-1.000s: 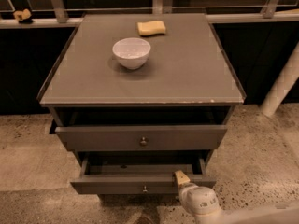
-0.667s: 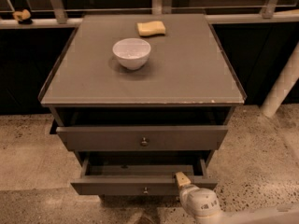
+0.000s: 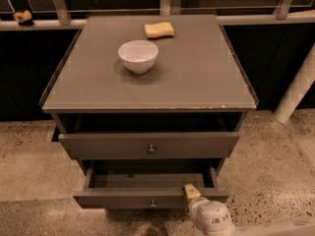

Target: Open middle drawer

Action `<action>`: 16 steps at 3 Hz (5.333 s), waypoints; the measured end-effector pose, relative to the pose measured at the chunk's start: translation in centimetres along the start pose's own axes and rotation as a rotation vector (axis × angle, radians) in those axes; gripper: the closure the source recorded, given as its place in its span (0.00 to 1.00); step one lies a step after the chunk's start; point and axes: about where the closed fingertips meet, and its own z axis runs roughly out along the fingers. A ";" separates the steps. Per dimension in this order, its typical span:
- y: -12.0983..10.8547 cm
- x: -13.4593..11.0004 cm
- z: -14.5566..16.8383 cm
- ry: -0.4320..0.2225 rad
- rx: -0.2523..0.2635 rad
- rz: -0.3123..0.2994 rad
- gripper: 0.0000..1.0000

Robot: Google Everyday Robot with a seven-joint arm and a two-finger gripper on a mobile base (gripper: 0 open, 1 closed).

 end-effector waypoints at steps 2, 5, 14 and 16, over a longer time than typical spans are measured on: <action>0.5 -0.2 -0.3 -0.002 -0.004 -0.004 1.00; 1.8 -0.5 -1.0 -0.004 -0.007 -0.005 1.00; 5.3 -1.9 -4.0 -0.011 -0.012 0.030 1.00; 5.3 -1.9 -4.0 -0.011 -0.012 0.030 0.58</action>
Offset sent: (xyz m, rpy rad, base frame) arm -0.1056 0.0006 -0.0928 -0.0327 0.0729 0.0747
